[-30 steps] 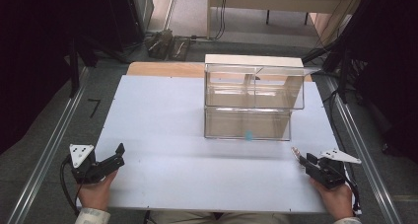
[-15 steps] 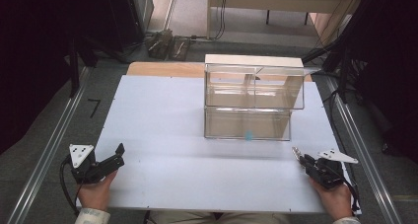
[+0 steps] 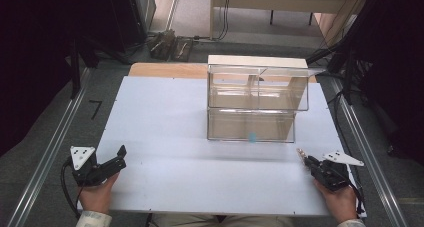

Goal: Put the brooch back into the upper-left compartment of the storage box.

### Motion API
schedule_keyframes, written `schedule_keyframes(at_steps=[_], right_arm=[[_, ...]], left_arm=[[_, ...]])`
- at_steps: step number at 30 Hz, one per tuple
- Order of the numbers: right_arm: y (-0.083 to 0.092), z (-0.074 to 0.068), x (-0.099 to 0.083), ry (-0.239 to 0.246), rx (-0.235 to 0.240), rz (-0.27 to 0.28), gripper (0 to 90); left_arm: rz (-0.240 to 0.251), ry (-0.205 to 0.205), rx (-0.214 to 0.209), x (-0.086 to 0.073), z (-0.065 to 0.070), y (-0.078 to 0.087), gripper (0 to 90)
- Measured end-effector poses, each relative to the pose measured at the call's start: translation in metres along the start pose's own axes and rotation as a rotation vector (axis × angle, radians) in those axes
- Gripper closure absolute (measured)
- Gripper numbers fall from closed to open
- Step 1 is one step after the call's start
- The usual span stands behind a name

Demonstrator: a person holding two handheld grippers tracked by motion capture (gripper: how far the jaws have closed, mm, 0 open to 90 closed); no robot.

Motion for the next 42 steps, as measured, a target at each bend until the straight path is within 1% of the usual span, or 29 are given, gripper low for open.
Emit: schedule_keyframes(at_steps=[5,8,11,12,20,26,36,42], right_arm=[[0.005,-0.004,0.005,0.026,-0.005,0.036,78.6],[0.008,-0.006,0.007,0.03,-0.006,0.049,78.6],[0.013,-0.008,0.01,0.04,-0.011,0.076,78.7],[0.013,-0.008,0.01,0.04,-0.011,0.076,78.7],[0.028,-0.007,0.017,0.021,-0.012,0.136,78.7],[0.037,-0.012,0.022,0.022,-0.009,0.171,78.7],[0.052,-0.015,0.027,-0.004,0.0,0.213,78.7],[0.059,-0.018,0.028,-0.002,0.007,0.233,78.8]], left_arm=[[0.0,-0.001,0.0,0.0,0.0,0.0,1.2],[0.0,-0.002,0.001,0.0,0.0,0.0,1.2],[0.001,0.001,0.001,0.0,0.0,0.0,1.2],[0.001,0.001,0.001,0.0,0.0,0.0,1.2],[0.003,0.0,0.002,0.0,0.0,0.0,1.3],[0.005,-0.001,0.002,0.0,-0.001,0.0,1.3],[0.004,0.0,0.003,0.0,-0.001,0.0,1.2],[0.005,-0.001,0.004,0.0,-0.001,0.0,1.3]])
Point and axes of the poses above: each handheld gripper's, and its own axes: y roughly backward along the jaws, x roughly out of its top, z roughly to its right, the point moved 10 cm from there along -y, roughly forward along the jaws
